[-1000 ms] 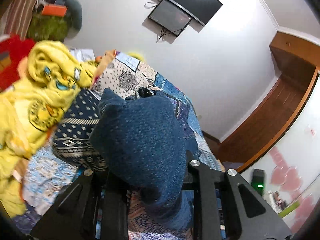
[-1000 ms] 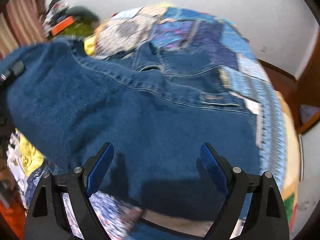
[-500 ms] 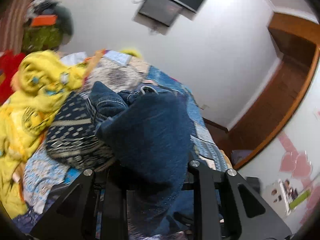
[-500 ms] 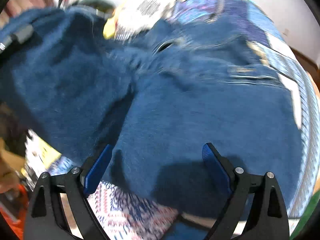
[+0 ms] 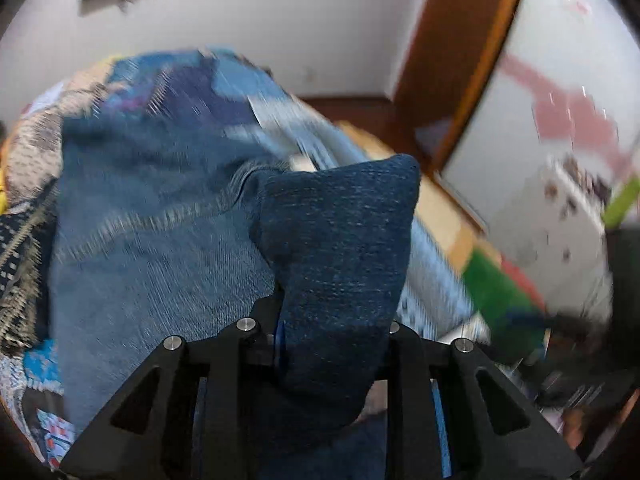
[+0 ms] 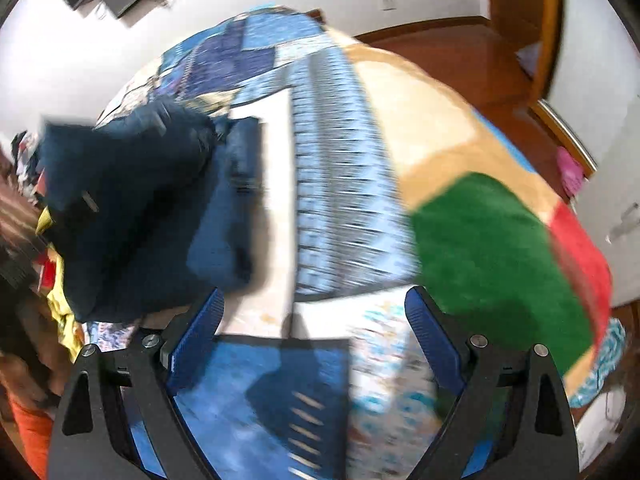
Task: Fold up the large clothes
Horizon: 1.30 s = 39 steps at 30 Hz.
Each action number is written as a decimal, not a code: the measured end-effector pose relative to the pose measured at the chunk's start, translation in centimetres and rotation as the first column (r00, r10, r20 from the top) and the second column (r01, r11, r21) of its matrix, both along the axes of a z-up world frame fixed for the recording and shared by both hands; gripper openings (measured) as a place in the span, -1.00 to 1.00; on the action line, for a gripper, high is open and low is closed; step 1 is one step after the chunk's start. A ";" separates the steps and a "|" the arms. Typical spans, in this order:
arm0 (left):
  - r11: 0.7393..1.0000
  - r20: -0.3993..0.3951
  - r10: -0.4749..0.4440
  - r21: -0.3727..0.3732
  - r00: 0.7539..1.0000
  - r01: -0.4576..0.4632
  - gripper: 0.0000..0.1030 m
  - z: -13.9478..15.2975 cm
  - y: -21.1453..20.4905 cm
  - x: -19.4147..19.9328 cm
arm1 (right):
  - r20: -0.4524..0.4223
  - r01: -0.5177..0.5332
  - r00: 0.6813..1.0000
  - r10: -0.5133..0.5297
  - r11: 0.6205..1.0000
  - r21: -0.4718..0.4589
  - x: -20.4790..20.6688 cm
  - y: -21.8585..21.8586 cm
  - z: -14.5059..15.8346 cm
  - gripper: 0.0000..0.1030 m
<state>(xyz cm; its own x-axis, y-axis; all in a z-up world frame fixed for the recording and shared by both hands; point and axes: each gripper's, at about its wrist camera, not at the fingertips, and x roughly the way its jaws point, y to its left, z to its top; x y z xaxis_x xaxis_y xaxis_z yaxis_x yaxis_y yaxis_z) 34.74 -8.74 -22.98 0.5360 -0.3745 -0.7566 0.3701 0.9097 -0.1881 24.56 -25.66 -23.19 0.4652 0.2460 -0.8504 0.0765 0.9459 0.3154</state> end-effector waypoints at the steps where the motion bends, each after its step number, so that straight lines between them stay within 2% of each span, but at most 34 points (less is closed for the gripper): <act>1: 1.000 -0.017 -0.002 -0.016 1.000 0.002 -0.55 -0.6 0.0 -0.5 | 0.003 0.008 1.000 -0.008 1.000 0.000 -0.2 -0.5 0.1 0.76; 3: 0.999 -0.008 -0.020 -0.030 1.000 0.020 -0.55 -0.6 0.3 -1.4 | 0.007 0.018 1.000 -0.018 1.000 0.004 -0.3 -0.6 0.3 0.76; 6: 0.998 -0.017 -0.065 0.006 0.998 0.065 -0.46 -0.2 0.6 -1.9 | 0.019 0.023 1.000 -0.023 1.000 0.011 -0.5 -0.7 1.1 0.76; 8: 0.997 -0.028 -0.075 0.009 0.997 0.076 -0.33 0.4 1.1 -2.7 | 0.038 0.012 0.999 -0.012 1.000 0.017 0.1 0.0 1.7 0.76; 9: 0.997 -0.031 -0.074 -0.007 0.997 0.074 -0.16 0.9 1.5 -3.0 | 0.051 0.004 0.999 -0.005 1.000 0.017 0.1 0.3 2.1 0.76; 10: 0.997 -0.030 -0.070 -0.028 0.997 0.069 0.08 1.3 1.7 -3.2 | 0.070 -0.010 0.998 0.009 1.000 0.016 0.2 0.8 2.9 0.76; 13: 0.994 0.027 -0.010 -0.111 1.000 0.013 0.58 3.7 3.7 -4.1 | 0.122 -0.057 0.991 0.057 0.998 0.001 0.7 2.0 4.3 0.76; 16: 0.994 0.109 0.051 -0.107 0.993 -0.039 0.79 6.1 5.9 -5.1 | 0.169 -0.098 0.980 0.102 0.995 -0.035 1.6 3.7 6.0 0.76; 18: 0.994 0.152 0.097 -0.057 0.984 -0.089 0.82 7.0 7.1 -5.3 | 0.199 -0.130 0.971 0.136 0.991 -0.041 2.2 4.9 7.0 0.76; 21: 0.981 0.201 0.177 0.046 0.963 -0.190 0.83 7.4 9.4 -5.1 | 0.250 -0.187 0.948 0.198 0.980 -0.066 3.0 7.1 8.2 0.76; 24: 0.964 0.180 0.224 0.107 0.958 -0.245 0.84 6.1 11.4 -4.7 | 0.264 -0.234 0.931 0.252 0.967 -0.100 3.6 9.2 8.0 0.76; 27: 0.954 0.106 0.256 0.130 0.961 -0.269 0.84 4.0 13.0 -4.5 | 0.222 -0.291 0.924 0.313 0.949 -0.124 4.6 10.7 5.9 0.76; 30: 0.947 0.040 0.275 0.164 0.961 -0.278 0.84 1.5 14.1 -4.6 | 0.131 -0.287 0.942 0.309 0.944 -0.160 5.4 10.2 2.6 0.76; 32: 0.941 0.004 0.283 0.194 0.959 -0.279 0.86 0.0 14.6 -5.0 | 0.075 -0.283 0.953 0.295 0.949 -0.138 5.9 8.9 0.2 0.90; 34: 0.949 -0.006 0.279 0.156 0.960 -0.275 0.87 -0.8 15.1 -5.4 | 0.022 -0.285 0.957 0.288 0.956 -0.074 6.3 7.8 -1.5 0.98; 36: 0.946 0.006 0.291 0.144 0.957 -0.289 0.90 -0.9 15.2 -5.7 | 0.002 -0.290 0.957 0.291 0.956 -0.040 6.4 7.4 -1.5 0.98; 39: 0.939 0.020 0.305 0.158 0.952 -0.304 0.96 -0.9 15.1 -5.7 | 0.029 -0.316 0.947 0.319 0.945 -0.079 6.7 8.1 0.6 0.98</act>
<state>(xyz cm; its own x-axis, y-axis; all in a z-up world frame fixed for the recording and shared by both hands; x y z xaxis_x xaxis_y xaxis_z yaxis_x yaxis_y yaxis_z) 29.03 6.37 -23.86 0.6024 -0.0701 -0.7951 0.0701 0.9969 -0.0348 31.29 -17.54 -22.58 0.4077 0.3247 -0.8534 -0.2430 0.9395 0.2414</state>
